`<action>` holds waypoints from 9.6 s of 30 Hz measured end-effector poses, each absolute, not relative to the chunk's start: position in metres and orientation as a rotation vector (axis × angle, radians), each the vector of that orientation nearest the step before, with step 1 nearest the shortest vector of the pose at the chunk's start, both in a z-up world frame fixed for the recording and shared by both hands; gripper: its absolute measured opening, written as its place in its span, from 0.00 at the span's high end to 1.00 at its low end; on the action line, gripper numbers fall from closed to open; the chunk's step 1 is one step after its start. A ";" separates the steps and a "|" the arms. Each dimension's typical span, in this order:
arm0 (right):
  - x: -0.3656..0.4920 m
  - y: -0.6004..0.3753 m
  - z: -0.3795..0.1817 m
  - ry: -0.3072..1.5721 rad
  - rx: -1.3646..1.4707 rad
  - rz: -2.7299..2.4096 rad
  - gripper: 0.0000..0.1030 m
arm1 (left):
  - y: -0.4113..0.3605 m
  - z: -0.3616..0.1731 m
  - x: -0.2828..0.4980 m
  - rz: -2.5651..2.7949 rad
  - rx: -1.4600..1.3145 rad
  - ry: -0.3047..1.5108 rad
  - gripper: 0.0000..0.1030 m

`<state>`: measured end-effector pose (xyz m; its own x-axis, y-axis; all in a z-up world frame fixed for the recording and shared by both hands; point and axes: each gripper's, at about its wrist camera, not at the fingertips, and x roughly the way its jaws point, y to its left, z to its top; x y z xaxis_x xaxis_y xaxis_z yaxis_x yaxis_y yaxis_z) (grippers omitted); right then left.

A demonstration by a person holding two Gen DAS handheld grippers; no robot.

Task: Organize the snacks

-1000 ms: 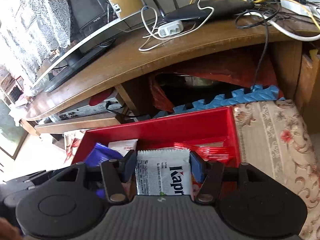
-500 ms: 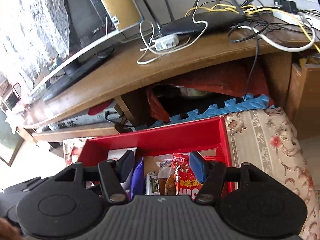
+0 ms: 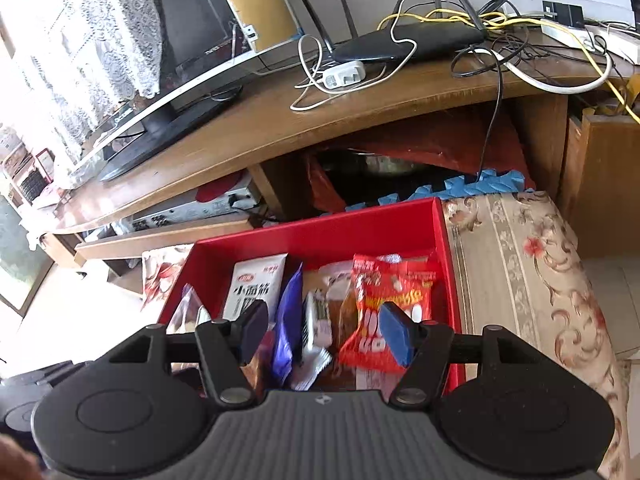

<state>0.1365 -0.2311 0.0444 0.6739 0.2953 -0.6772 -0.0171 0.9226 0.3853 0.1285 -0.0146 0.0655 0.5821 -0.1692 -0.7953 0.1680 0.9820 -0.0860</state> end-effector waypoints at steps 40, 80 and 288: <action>0.045 -0.235 0.016 1.007 0.247 0.205 0.43 | 0.009 -0.006 0.086 0.029 0.017 1.141 0.26; -0.016 -0.244 -0.035 1.182 0.278 -0.022 0.36 | -0.017 0.000 0.031 -0.281 0.059 1.152 0.24; -0.051 -0.220 0.020 0.948 0.239 0.098 0.55 | -0.031 0.058 -0.027 -0.230 0.090 0.785 0.02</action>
